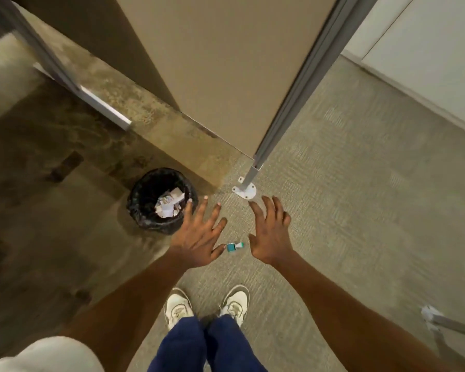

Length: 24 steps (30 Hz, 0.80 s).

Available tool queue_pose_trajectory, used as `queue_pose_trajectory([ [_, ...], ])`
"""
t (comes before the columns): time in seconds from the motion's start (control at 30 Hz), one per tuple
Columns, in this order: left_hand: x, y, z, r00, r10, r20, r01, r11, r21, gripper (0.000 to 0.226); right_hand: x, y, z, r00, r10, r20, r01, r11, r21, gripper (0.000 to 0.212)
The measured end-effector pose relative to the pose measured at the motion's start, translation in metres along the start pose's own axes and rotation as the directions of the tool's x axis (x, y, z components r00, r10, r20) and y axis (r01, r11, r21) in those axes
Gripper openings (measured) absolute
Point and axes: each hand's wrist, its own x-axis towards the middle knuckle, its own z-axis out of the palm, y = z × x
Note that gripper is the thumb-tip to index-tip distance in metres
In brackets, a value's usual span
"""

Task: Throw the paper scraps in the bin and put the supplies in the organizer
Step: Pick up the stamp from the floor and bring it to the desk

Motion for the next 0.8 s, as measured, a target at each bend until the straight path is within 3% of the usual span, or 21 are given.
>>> queue_pose_trajectory([
  [0.2, 0.028, 0.027, 0.125, 0.997, 0.074, 0.017, -0.074, 0.997, 0.010, 0.073, -0.014, 0.041, 0.140, 0.995, 0.033, 0.090, -0.030, 0.999, -0.035, 0.099],
  [0.53, 0.061, 0.057, 0.306, 0.977, -0.165, 0.136, 0.174, 0.983, -0.058, 0.087, -0.014, 0.079, 0.319, 0.979, 0.057, 0.198, -0.042, 0.996, -0.084, 0.095],
  [0.8, 0.103, 0.051, 0.416, 0.958, -0.215, 0.188, 0.222, 0.975, -0.017, 0.093, 0.017, 0.095, 0.416, 0.972, 0.036, 0.233, -0.020, 0.997, -0.071, 0.088],
])
